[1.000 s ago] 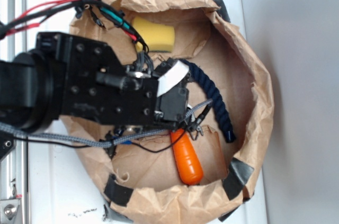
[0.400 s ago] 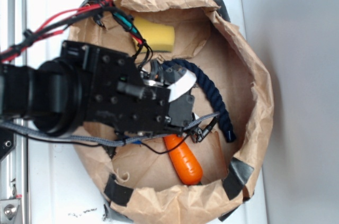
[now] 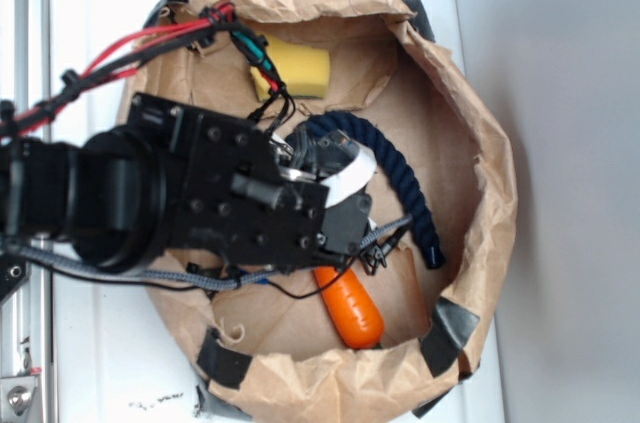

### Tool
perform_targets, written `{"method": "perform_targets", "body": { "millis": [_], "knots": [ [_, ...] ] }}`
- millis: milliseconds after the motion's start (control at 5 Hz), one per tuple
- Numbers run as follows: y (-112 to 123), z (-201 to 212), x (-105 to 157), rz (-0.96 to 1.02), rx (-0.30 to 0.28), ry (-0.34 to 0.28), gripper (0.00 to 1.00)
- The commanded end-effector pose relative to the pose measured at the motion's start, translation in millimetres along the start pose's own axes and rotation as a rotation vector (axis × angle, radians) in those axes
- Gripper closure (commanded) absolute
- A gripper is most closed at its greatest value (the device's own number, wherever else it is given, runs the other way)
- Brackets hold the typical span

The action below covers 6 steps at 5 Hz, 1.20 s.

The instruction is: Grab the blue sponge.

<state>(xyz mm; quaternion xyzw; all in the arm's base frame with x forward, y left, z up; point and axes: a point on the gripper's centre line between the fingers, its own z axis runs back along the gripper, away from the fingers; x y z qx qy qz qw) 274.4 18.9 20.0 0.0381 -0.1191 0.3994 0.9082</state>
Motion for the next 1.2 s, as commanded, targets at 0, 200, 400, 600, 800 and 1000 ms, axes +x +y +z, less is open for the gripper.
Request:
{"method": "perform_targets", "body": {
  "millis": [0,200,400,600,800,1000],
  "knots": [
    [13,13,8,-0.011,-0.053,0.016,1.0],
    [11,49,6,-0.029,-0.102,0.049,1.0],
    [8,80,10,-0.032,-0.119,0.1,1.0],
    [5,127,25,-0.001,-0.132,0.148,1.0],
    [-2,174,36,0.035,-0.113,0.106,1.0],
    [-2,174,31,-0.004,-0.117,0.065,1.0]
  ]
}}
